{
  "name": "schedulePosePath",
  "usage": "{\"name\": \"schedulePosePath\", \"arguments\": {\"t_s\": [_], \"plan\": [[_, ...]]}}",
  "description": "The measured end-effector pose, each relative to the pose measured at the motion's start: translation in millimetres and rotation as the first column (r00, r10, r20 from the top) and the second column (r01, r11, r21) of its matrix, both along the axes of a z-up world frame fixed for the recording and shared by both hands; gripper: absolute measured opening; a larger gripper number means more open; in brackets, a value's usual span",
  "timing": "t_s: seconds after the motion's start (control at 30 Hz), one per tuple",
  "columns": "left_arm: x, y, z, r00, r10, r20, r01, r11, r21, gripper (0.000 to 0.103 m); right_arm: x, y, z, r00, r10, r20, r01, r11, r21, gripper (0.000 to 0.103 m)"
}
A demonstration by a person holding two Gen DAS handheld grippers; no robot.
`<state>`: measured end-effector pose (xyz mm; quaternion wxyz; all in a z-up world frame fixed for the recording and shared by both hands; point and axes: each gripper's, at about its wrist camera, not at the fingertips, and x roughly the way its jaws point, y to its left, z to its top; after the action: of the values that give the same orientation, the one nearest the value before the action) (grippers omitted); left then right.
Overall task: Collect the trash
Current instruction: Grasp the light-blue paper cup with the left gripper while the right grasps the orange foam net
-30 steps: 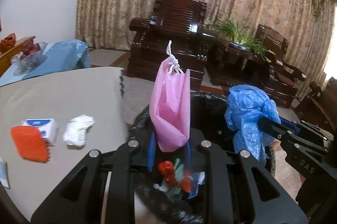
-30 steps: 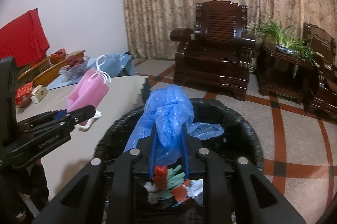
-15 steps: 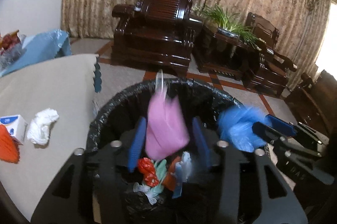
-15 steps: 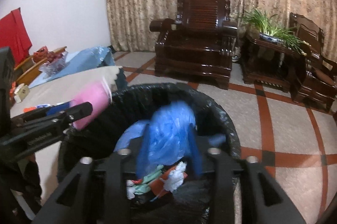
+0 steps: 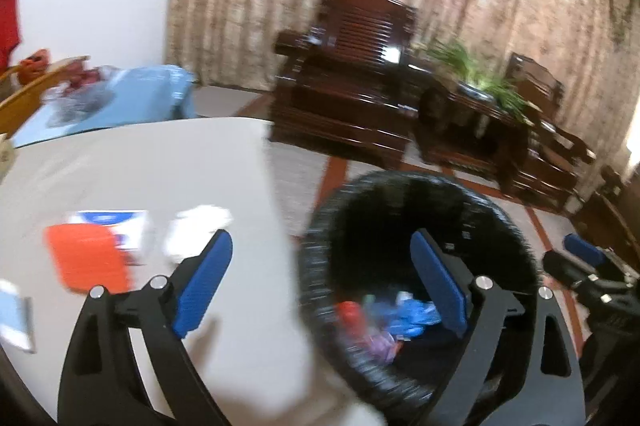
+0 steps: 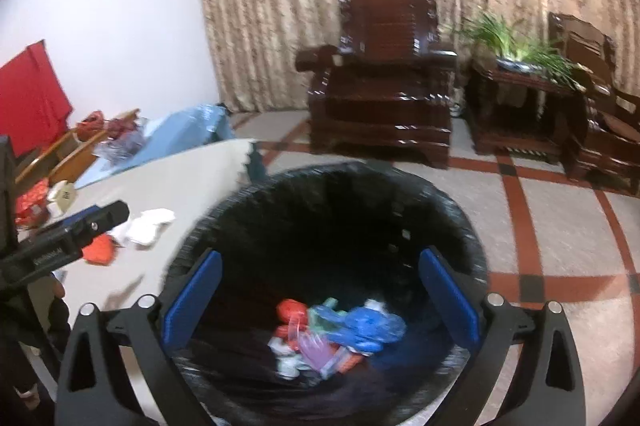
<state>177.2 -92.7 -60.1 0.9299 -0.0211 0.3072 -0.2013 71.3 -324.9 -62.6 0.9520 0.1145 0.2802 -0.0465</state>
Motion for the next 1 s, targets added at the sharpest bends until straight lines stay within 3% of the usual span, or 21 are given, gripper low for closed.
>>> {"name": "schedulePosePath", "arguments": {"t_s": [0.2, 0.43, 0.7, 1.0], "plan": [[-16.3, 80.7, 16.5, 0.987, 0.157, 0.032, -0.157, 0.987, 0.022, 0.089, 13.4, 56.8, 20.1, 0.99, 0.131, 0.06, -0.132, 0.991, 0.002, 0.097], [-32.3, 164.7, 21.9, 0.951, 0.306, 0.049, -0.309, 0.948, 0.075, 0.089, 41.1, 135.5, 10.6, 0.957, 0.288, 0.042, -0.289, 0.957, 0.013, 0.097], [-38.9, 244.8, 0.4, 0.9, 0.434, 0.028, -0.434, 0.892, 0.125, 0.089, 66.9, 214.6, -11.6, 0.91, 0.414, 0.015, -0.413, 0.91, -0.036, 0.097], [-22.7, 285.2, -37.5, 0.859, 0.509, -0.054, -0.499, 0.856, 0.137, 0.089, 88.9, 244.3, -32.0, 0.898, 0.44, -0.017, -0.441, 0.897, -0.04, 0.097]]}}
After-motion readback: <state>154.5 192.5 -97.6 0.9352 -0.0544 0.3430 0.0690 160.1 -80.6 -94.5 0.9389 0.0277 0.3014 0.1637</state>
